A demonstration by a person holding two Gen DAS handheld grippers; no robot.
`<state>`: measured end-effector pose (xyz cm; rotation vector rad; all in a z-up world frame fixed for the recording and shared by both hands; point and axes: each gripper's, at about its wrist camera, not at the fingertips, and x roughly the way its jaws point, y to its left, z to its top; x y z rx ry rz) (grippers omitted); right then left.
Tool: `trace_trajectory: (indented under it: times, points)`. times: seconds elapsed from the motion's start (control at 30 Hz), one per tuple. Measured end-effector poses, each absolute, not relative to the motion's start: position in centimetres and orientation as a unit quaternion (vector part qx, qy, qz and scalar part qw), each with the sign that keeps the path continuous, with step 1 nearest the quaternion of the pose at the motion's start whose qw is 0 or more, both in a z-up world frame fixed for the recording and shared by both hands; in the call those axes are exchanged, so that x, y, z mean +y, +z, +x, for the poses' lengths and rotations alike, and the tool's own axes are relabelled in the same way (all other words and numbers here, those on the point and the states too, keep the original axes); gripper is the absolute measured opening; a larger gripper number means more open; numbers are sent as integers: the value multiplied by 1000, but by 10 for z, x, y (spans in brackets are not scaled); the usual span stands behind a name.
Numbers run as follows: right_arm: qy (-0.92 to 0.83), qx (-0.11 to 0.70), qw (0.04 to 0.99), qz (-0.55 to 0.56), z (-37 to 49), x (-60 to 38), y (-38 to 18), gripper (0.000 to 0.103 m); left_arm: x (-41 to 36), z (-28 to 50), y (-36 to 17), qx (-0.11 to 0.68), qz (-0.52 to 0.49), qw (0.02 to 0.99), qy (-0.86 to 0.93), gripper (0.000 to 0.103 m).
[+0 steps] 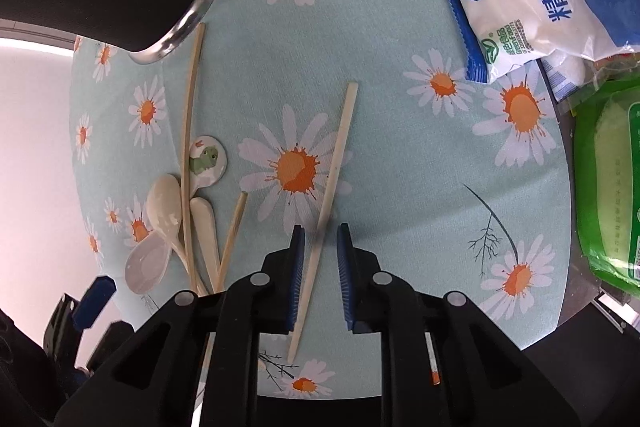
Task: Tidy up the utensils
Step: 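Grasp a chopstick with the right gripper while the left gripper grasps another chopstick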
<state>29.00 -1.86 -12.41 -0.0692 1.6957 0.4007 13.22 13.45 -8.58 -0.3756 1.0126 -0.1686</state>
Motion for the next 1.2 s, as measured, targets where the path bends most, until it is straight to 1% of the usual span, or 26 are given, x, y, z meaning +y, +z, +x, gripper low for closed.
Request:
trace_trajectory:
  times: [0.03, 0.13, 0.2, 0.37, 0.53, 0.77, 0.97, 1.0, 1.03, 1.1, 1.2]
  points:
    - [169, 742, 648, -37, 290, -18, -123, 16, 134, 131, -86, 482, -179, 854, -80, 38]
    - [162, 733, 658, -54, 292, -6, -128, 12, 134, 130, -88, 485, -181, 852, -79, 38]
    - [160, 726, 666, -61, 292, -5, -128, 6, 130, 127, -87, 486, -171, 854, -77, 38]
    - [162, 730, 662, -46, 290, -1, -129, 6, 122, 127, -89, 499, -150, 849, -88, 38]
    - [184, 734, 653, -23, 295, -13, -129, 5, 114, 129, -101, 538, -138, 826, -98, 38]
    - [239, 714, 658, -8, 290, -21, -107, 5, 101, 137, -117, 596, -104, 790, -100, 38]
    - [267, 703, 660, 2, 287, -41, -90, 5, 90, 151, -121, 626, -76, 769, -104, 36]
    - [270, 702, 659, 4, 287, -41, -89, 5, 88, 154, -122, 631, -67, 766, -102, 33]
    - [273, 701, 659, 5, 287, -43, -88, 5, 86, 155, -122, 636, -61, 763, -103, 26]
    - [276, 700, 659, 7, 287, -48, -85, 5, 83, 159, -125, 647, -51, 754, -102, 19]
    - [280, 703, 654, 14, 292, -57, -87, 5, 78, 166, -129, 660, -37, 744, -99, 16]
